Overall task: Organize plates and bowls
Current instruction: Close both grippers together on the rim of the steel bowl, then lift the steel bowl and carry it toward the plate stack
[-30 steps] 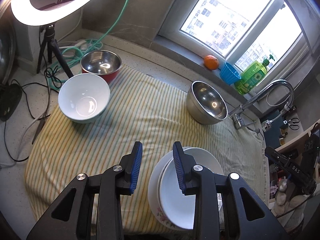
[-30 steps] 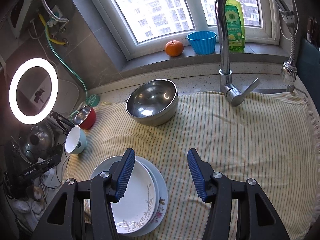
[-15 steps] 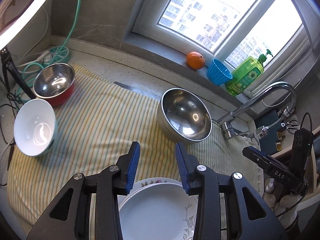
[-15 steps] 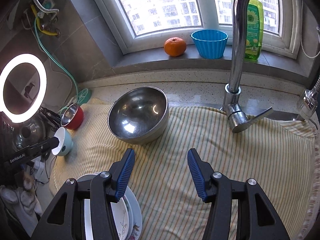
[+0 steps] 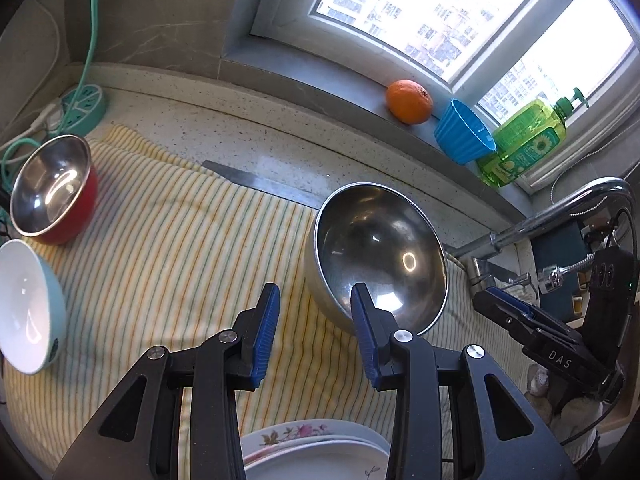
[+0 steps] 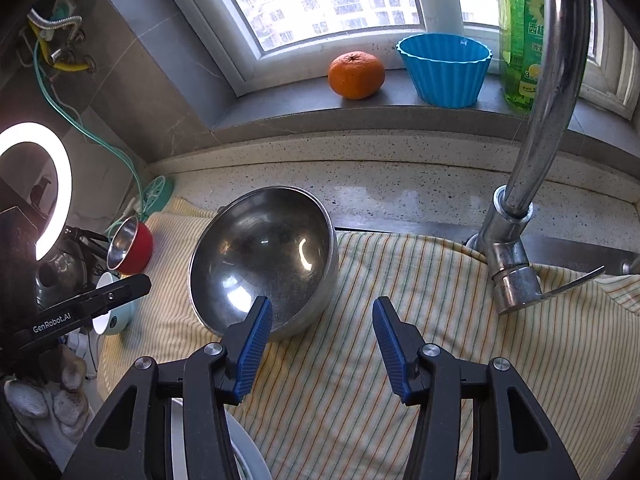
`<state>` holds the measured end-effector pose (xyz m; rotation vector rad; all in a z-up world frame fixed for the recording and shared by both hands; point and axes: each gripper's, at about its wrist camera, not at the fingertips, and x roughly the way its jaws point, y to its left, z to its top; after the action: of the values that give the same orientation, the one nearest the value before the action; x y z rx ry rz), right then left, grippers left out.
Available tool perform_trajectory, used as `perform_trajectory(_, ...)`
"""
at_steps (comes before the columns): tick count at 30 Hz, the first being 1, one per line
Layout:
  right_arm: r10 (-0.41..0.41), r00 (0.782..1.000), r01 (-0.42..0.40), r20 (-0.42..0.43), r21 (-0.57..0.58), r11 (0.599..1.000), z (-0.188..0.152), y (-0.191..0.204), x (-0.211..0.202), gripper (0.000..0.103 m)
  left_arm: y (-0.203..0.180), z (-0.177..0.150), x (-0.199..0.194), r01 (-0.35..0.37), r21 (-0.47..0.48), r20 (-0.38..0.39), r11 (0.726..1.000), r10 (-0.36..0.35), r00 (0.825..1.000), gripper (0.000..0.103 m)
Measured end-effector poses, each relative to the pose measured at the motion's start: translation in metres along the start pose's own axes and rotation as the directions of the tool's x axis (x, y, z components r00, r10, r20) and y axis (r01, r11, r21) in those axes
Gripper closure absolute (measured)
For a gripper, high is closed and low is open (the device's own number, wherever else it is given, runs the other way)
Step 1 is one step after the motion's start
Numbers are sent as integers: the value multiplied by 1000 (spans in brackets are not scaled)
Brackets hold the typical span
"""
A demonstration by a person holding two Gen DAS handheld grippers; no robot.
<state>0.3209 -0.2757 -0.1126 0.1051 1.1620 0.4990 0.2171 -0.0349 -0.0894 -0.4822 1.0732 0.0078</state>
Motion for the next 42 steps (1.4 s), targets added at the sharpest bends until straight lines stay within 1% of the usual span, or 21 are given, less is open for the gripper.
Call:
perform_trajectory(3,29,999,-28,-34,34,999,8,-7,14,62,1,8,14,-4,-11,-26,1000,3,1000,68)
perform_trajectory(8,48,996,-44,-77,57,997,16,-14,32,67,-1,14,30,-12,-14,-50,1000,12,999,68)
perform_trajectory(12,50,994,-44,-93,61,997,22,-16,42,70,-3,18,41,-11,-11,-67,1000,10,998,68)
perform_trajectory(15,40,994,-36,-102,42,998,24,-12,45,73,-2,19,46,-10,-4,-75,1000,9,997,69)
perform_trajectory(18,20,993,-17,-116,26,1000,24,-7,50,78,0,21,50,-7,3,-86,1000,7,996,74)
perform_trajectory(20,19,992,-16,-122,26,1000,24,-6,52,83,1,21,52,-7,10,-91,1000,8,996,86)
perform_trajectory(22,13,992,-10,-123,29,1000,24,-3,54,84,2,21,53,-7,24,-93,1000,10,996,87)
perform_trajectory(25,3,992,1,-124,33,999,23,-2,55,90,2,22,56,5,35,-107,999,-1,994,90)
perform_trajectory(29,-17,992,23,-122,41,999,24,-1,57,91,1,24,57,19,48,-111,999,-13,994,93)
perform_trajectory(34,-40,992,47,-122,50,998,22,2,56,92,1,22,55,21,64,-112,998,-14,994,93)
perform_trajectory(42,-39,991,47,-125,56,997,14,13,47,92,7,17,43,39,59,-116,998,-32,993,93)
